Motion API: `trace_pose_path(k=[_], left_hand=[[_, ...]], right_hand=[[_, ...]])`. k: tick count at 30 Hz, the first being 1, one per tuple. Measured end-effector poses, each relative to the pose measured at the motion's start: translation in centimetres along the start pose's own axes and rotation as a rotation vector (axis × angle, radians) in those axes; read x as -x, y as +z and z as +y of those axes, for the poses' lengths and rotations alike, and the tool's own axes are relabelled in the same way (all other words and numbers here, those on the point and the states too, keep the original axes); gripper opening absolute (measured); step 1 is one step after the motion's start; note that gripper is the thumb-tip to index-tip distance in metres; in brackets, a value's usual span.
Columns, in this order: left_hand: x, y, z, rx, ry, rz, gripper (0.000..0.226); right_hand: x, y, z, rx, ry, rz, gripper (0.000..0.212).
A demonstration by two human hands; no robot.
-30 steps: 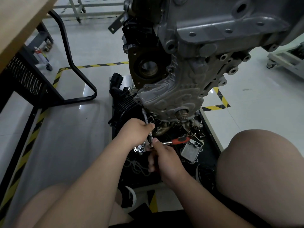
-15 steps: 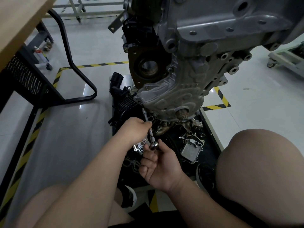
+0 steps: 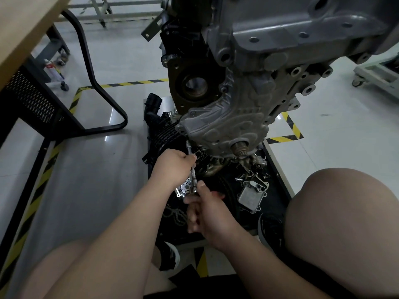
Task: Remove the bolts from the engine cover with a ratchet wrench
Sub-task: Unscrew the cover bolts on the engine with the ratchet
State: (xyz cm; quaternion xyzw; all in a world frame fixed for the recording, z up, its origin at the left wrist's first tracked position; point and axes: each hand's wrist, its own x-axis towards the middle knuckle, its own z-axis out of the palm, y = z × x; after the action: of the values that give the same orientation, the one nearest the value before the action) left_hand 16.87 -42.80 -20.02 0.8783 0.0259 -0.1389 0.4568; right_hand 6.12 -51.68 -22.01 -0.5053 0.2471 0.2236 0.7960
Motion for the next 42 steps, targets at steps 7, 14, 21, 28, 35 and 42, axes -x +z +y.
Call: trace_pose_path(k=[7, 14, 21, 28, 35, 42], left_hand=[[-0.1, 0.4, -0.2, -0.044, 0.001, 0.005, 0.049], [-0.5, 0.5, -0.5, -0.017, 0.026, 0.057, 0.057], [-1.5, 0.0, -0.2, 0.122, -0.013, 0.146, 0.047], [-2.8, 1.1, 0.7, 0.551, -0.211, 0.179, 0.033], [-3.6, 1.4, 0.9, 0.654, -0.249, 0.217, 0.042], [-4.1, 1.4, 1.6, 0.761, -0.381, 0.155, 0.035]], right_hand=[[-0.1, -1.8, 0.1, 0.652, -0.38, 0.325, 0.055], [-0.5, -2.6, -0.8, 1.295, -0.521, 0.442, 0.047], [0.1, -1.2, -0.6, 0.214, -0.19, 0.116, 0.054], [-0.1, 0.6, -0.3, -0.422, 0.172, -0.218, 0.056], [-0.2, 0.0, -0.3, -0.622, 0.236, -0.245, 0.056], [-0.3, -0.1, -0.5, -0.63, 0.281, -0.274, 0.049]])
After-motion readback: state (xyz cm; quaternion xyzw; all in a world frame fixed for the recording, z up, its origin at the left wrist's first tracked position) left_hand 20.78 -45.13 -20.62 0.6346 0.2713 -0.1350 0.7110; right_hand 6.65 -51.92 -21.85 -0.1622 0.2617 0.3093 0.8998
